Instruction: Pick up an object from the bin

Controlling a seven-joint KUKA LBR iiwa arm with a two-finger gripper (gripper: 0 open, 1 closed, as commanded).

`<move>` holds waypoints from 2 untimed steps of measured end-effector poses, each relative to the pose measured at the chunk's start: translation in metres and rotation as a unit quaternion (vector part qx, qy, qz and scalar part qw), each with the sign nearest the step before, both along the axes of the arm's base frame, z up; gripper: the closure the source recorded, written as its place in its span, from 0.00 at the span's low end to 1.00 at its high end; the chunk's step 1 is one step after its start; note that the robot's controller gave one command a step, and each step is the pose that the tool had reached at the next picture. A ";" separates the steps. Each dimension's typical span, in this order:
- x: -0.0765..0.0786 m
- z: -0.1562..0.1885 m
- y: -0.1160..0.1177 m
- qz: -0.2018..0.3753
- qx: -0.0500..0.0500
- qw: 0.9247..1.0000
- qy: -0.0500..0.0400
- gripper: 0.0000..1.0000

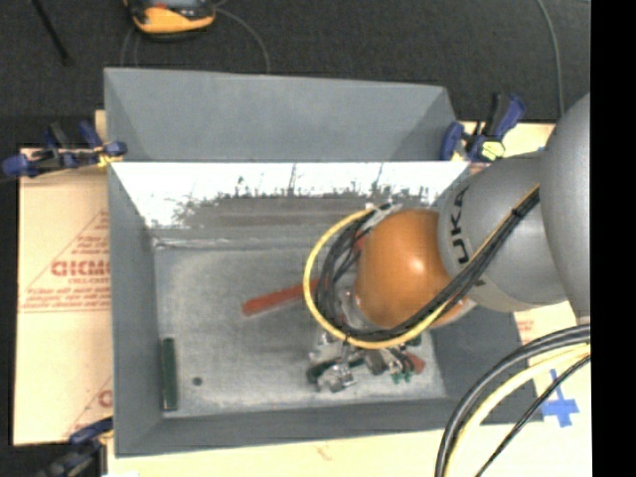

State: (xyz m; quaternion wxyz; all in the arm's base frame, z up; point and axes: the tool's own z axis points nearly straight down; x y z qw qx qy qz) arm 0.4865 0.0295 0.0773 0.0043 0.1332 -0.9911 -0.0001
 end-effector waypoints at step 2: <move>-0.004 0.093 0.007 -0.002 0.000 1.000 -0.002 1.00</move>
Offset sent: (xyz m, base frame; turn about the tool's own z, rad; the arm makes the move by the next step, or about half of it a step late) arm -0.0065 0.0100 0.1121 0.0066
